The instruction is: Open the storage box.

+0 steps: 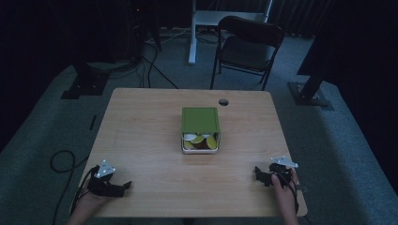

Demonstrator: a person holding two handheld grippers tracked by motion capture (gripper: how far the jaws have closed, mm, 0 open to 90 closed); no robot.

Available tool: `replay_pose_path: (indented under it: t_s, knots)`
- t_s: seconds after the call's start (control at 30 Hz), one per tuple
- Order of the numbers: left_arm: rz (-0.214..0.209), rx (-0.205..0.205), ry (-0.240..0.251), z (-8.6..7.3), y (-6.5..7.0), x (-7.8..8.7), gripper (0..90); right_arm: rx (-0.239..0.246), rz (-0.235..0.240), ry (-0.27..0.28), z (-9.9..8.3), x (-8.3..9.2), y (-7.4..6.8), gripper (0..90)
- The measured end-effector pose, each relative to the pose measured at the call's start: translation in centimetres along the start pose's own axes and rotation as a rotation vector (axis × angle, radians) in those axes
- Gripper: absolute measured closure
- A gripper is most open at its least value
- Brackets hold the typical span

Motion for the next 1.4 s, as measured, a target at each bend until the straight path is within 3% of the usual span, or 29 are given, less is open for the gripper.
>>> replay_pose_path:
  t_s: [0.3,0.7,1.03,1.17,1.4]
  knots:
    - [-0.003,-0.001,0.000,0.0,0.0,0.0,0.1,0.003,0.004,0.000,0.1,-0.1,0.0,10.7]
    - [-0.006,-0.043,-0.001,-0.1,0.8,0.3,1.3,0.001,0.005,0.001,0.1,-0.1,0.0,10.6]
    - [-0.003,-0.156,-0.003,1.4,2.9,-0.5,2.6,0.005,0.005,0.001,0.1,-0.1,0.0,10.6]
    - [-0.035,-0.163,0.012,2.0,3.8,-0.6,2.6,0.005,0.006,0.001,0.1,-0.1,0.0,10.6]
    - [-0.043,-0.213,0.015,2.9,5.2,-0.7,2.6,0.006,0.008,0.000,0.1,-0.1,0.0,10.6]
Point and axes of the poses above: each handheld gripper's, and its own axes: x roughly backward along the jaws, z roughly out of its top, y roughly to its right, the point moved 7 cm from there along -x, roughly forward along the jaws, and after that the axes turned 7 degrees about x, right-handed, at the moved point
